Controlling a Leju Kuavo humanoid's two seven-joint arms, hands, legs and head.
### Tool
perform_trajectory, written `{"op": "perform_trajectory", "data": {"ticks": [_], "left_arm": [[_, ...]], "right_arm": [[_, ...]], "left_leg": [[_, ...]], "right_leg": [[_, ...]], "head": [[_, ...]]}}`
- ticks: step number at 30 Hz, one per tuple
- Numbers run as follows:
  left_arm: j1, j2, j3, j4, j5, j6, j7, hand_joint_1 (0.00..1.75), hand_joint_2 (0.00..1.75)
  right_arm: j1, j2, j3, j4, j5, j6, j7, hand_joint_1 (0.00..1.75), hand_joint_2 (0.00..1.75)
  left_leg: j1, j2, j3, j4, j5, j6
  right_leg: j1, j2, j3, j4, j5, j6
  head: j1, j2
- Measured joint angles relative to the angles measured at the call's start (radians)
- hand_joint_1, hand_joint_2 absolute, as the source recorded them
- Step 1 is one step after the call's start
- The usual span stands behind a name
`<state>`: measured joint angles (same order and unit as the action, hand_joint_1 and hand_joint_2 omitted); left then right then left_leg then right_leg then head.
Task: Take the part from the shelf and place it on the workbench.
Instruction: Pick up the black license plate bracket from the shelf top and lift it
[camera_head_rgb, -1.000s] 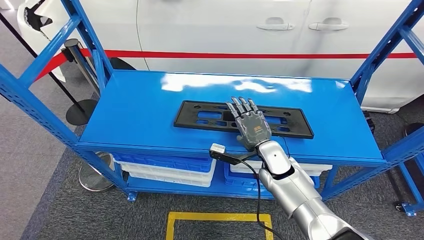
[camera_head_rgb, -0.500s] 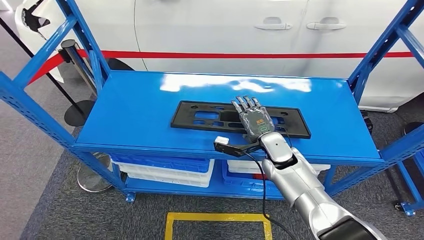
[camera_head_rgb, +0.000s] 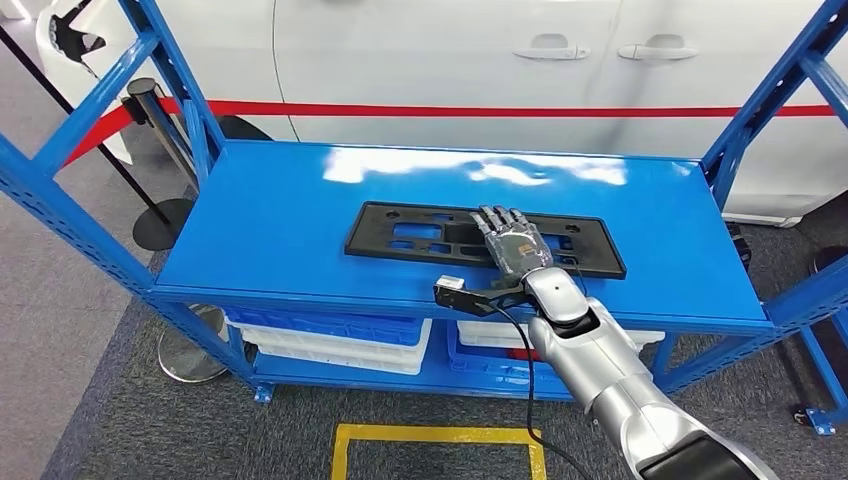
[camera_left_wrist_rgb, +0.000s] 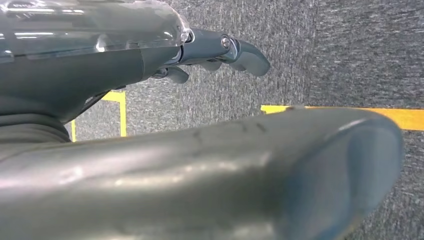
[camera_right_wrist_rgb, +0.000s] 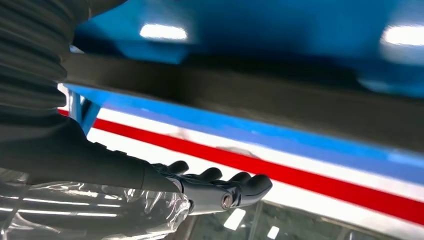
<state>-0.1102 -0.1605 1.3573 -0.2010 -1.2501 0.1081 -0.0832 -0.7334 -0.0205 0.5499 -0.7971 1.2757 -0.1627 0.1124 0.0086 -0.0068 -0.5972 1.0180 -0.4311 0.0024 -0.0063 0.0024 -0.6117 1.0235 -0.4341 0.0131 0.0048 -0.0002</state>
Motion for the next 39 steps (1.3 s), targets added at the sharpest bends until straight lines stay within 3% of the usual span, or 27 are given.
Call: {"op": "perform_trajectory", "data": {"ticks": [3,5,7,8,9,10,11,13,14,16,17,19,20,21,23,24,25,28,30,33,35,37,38,39], "left_arm": [[0.000,0.003,0.000,0.000,0.000,-0.001,-0.006,0.00,0.00],[0.000,0.006,0.000,0.000,0.000,-0.002,-0.010,0.00,0.00],[0.001,0.007,0.000,0.000,0.000,-0.004,-0.013,0.00,0.00],[0.002,0.007,0.000,0.000,0.000,-0.005,-0.014,0.00,0.00],[0.002,0.008,0.000,0.000,0.000,-0.007,-0.016,0.00,0.00],[0.002,0.008,0.000,0.000,0.000,-0.008,-0.017,0.00,0.00],[0.002,0.009,0.000,0.000,0.000,-0.008,-0.018,0.00,0.00],[0.001,0.011,0.000,0.000,0.000,-0.010,-0.019,0.00,0.00],[0.001,0.011,0.000,0.000,0.000,-0.010,-0.019,0.00,0.00],[0.001,0.011,0.000,0.000,0.001,-0.010,-0.019,0.00,0.00],[0.001,0.011,0.000,0.000,0.001,-0.010,-0.019,0.00,0.00],[0.000,0.010,0.000,0.000,0.002,-0.010,-0.017,0.00,0.00],[0.000,0.010,0.000,0.000,0.003,-0.010,-0.016,0.00,0.00],[0.000,0.010,0.000,0.000,0.004,-0.010,-0.016,0.00,0.00],[0.001,0.010,0.000,0.000,0.005,-0.011,-0.016,0.00,0.00],[0.001,0.010,0.000,0.000,0.005,-0.012,-0.016,0.00,0.00],[0.001,0.010,0.000,0.000,0.005,-0.013,-0.017,0.00,0.00],[0.001,0.010,0.000,0.000,0.005,-0.015,-0.019,0.00,0.00],[0.001,0.010,0.000,0.000,0.005,-0.016,-0.019,0.00,0.00],[0.000,0.010,0.000,0.000,0.005,-0.016,-0.019,0.00,0.00],[0.001,0.010,0.000,0.000,0.005,-0.016,-0.019,0.00,0.00],[0.002,0.010,0.000,0.000,0.007,-0.016,-0.019,0.00,0.00],[0.003,0.010,0.000,0.000,0.009,-0.016,-0.019,0.00,0.00],[0.003,0.010,0.000,0.000,0.010,-0.016,-0.019,0.00,0.00]], "right_arm": [[-0.002,-0.003,0.000,-0.001,-0.009,0.018,0.008,0.00,1.75],[-0.001,-0.004,0.000,-0.001,-0.015,0.027,0.011,0.00,1.75],[0.002,-0.004,0.000,-0.001,-0.020,0.031,0.012,0.00,1.75],[0.003,-0.004,0.000,-0.001,-0.022,0.033,0.013,0.00,1.75],[0.005,-0.004,0.000,-0.001,-0.024,0.034,0.013,0.00,1.75],[0.006,-0.004,0.000,-0.001,-0.026,0.034,0.012,0.00,1.75],[0.006,-0.004,0.000,-0.001,-0.027,0.033,0.012,0.00,1.75],[0.007,-0.006,0.000,-0.001,-0.030,0.030,0.012,0.00,1.75],[0.008,-0.007,0.000,-0.001,-0.031,0.028,0.012,0.00,1.75],[0.011,-0.009,-0.001,-0.001,-0.034,0.024,0.011,0.00,1.75],[0.012,-0.010,-0.001,-0.001,-0.035,0.022,0.009,0.13,1.75],[0.014,-0.012,-0.001,-0.002,-0.037,0.020,0.003,0.86,1.75],[0.015,-0.013,-0.001,-0.002,-0.038,0.020,0.001,1.29,1.75],[0.018,-0.014,-0.001,-0.002,-0.039,0.020,-0.001,1.58,1.75],[0.024,-0.014,-0.001,0.000,-0.040,0.021,-0.004,1.72,1.75],[0.026,-0.014,0.000,0.002,-0.040,0.022,-0.004,1.73,1.75],[0.026,-0.014,0.000,0.002,-0.040,0.023,-0.004,1.73,1.75],[0.016,-0.014,0.000,0.002,-0.043,0.023,-0.005,1.73,1.75],[0.012,-0.015,0.000,0.002,-0.046,0.022,-0.009,1.73,1.75],[0.011,-0.015,0.001,0.001,-0.052,0.020,-0.014,1.72,1.75],[0.011,-0.015,0.001,0.000,-0.055,0.020,-0.014,1.71,1.75],[0.014,-0.014,0.001,0.000,-0.057,0.019,-0.014,1.70,1.75],[0.016,-0.014,0.001,0.000,-0.058,0.019,-0.014,1.68,1.75],[0.017,-0.014,0.001,0.000,-0.058,0.018,-0.014,1.68,1.75]], "left_leg": [[0.003,0.001,-0.002,0.012,-0.013,-0.017],[0.005,0.002,-0.039,0.099,-0.064,-0.023],[0.005,0.002,-0.102,0.235,-0.124,-0.026],[0.005,0.002,-0.123,0.278,-0.134,-0.027],[0.005,0.002,-0.126,0.283,-0.125,-0.026],[0.005,0.002,-0.107,0.245,-0.097,-0.024],[0.005,0.002,-0.073,0.176,-0.060,-0.021],[0.002,0.002,-0.008,0.045,-0.014,-0.012],[0.000,0.002,0.007,0.013,-0.008,-0.008],[-0.002,0.001,0.011,0.002,-0.007,0.001],[0.000,0.002,0.012,-0.002,-0.004,0.006],[0.004,0.003,0.015,-0.011,0.003,0.018],[0.005,0.003,0.015,-0.014,0.005,0.022],[0.005,0.003,0.014,-0.015,0.006,0.024],[0.004,0.003,0.011,-0.014,0.006,0.025],[0.004,0.003,0.010,-0.013,0.006,0.025],[0.005,0.002,0.010,-0.011,0.005,0.024],[0.003,0.000,0.009,-0.002,-0.001,0.014],[0.000,0.000,0.006,0.000,-0.003,0.004],[0.001,0.000,0.004,0.003,-0.009,-0.012],[0.004,0.001,-0.023,0.068,-0.050,-0.020],[0.005,0.002,-0.083,0.202,-0.114,-0.027],[0.005,0.002,-0.111,0.260,-0.133,-0.029],[0.005,0.002,-0.125,0.287,-0.134,-0.030]], "right_leg": [[-0.003,0.001,0.006,-0.011,0.006,-0.019],[-0.005,0.000,0.010,-0.017,0.008,-0.031],[-0.003,-0.001,0.011,-0.017,0.007,-0.036],[-0.002,-0.001,0.011,-0.016,0.006,-0.037],[-0.001,0.000,0.013,-0.016,0.006,-0.037],[0.000,0.001,0.014,-0.015,0.005,-0.036],[0.000,0.001,0.016,-0.013,0.003,-0.035],[0.004,0.003,0.016,-0.007,-0.001,-0.028],[0.005,0.004,0.015,-0.005,-0.002,-0.023],[0.006,0.004,0.015,-0.007,-0.001,-0.013],[0.004,0.004,0.016,-0.006,-0.003,-0.007],[0.003,0.003,0.002,0.028,-0.029,0.004],[0.001,0.003,-0.019,0.074,-0.057,0.009],[0.000,0.002,-0.050,0.136,-0.091,0.012],[-0.004,0.002,-0.108,0.253,-0.134,0.017],[-0.006,0.002,-0.117,0.269,-0.129,0.019],[-0.008,0.001,-0.107,0.246,-0.105,0.019],[-0.008,0.000,-0.019,0.059,-0.014,0.012],[-0.004,0.000,0.006,0.001,-0.004,0.003],[-0.003,-0.001,0.010,-0.007,-0.001,-0.013],[-0.007,-0.004,0.014,-0.014,0.001,-0.025],[-0.006,-0.005,0.015,-0.014,0.000,-0.032],[-0.005,-0.005,0.016,-0.013,-0.001,-0.033],[-0.005,-0.005,0.016,-0.012,-0.001,-0.034]], "head": [[-0.001,0.000],[-0.002,0.000],[-0.003,0.000],[-0.003,0.000],[-0.003,0.000],[-0.003,0.000],[-0.003,0.000],[-0.002,0.000],[-0.002,0.000],[-0.001,0.000],[-0.001,0.000],[0.000,0.000],[0.001,0.000],[0.002,0.000],[0.002,0.000],[0.002,0.000],[0.002,0.000],[0.002,0.000],[0.001,0.000],[0.000,0.000],[-0.001,0.000],[-0.002,0.000],[-0.002,0.000],[-0.002,0.000]]}}
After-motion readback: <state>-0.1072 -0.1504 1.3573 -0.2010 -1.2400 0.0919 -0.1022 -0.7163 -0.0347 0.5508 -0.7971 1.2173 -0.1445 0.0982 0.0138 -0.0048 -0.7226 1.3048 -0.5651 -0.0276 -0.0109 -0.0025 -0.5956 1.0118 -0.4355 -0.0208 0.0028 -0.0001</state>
